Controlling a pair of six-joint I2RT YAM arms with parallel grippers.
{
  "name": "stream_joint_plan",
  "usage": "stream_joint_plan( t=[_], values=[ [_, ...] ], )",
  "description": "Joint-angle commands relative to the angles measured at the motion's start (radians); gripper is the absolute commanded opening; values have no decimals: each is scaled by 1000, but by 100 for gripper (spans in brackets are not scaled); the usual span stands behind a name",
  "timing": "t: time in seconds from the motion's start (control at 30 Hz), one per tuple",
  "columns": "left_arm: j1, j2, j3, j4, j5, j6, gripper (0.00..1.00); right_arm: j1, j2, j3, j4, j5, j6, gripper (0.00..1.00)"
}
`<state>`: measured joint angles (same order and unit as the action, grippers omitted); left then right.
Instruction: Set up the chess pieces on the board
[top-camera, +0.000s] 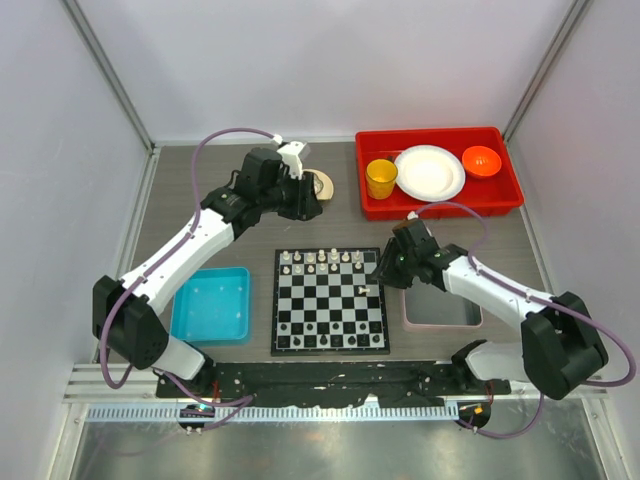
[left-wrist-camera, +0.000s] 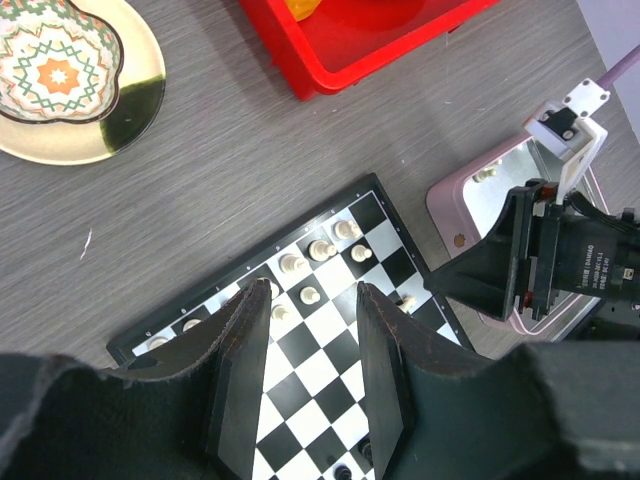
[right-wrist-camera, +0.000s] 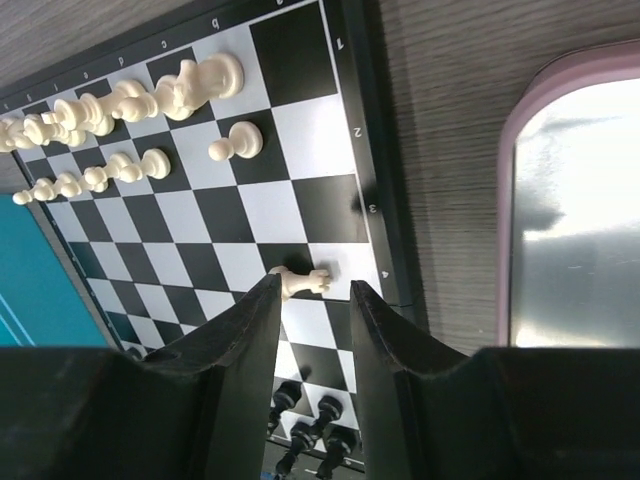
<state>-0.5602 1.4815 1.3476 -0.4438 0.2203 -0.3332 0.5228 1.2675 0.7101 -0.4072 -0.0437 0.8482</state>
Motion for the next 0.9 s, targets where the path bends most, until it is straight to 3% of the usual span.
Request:
stream_joint_plan(
  t=[0.0, 0.2, 0.37, 0.87],
  values=[
    [8, 2, 5, 42, 8, 0, 43, 3, 27, 8, 54, -100, 48, 39],
    [8, 0, 7, 42, 10, 0, 43, 6, 81, 0, 56, -168, 55, 40],
    [8, 2, 7, 40, 10, 0, 43, 13, 101, -18, 73, -188, 72, 51],
    [8, 2, 5, 40, 7, 0, 43, 13, 161, -40, 179, -202, 135, 49]
  ],
)
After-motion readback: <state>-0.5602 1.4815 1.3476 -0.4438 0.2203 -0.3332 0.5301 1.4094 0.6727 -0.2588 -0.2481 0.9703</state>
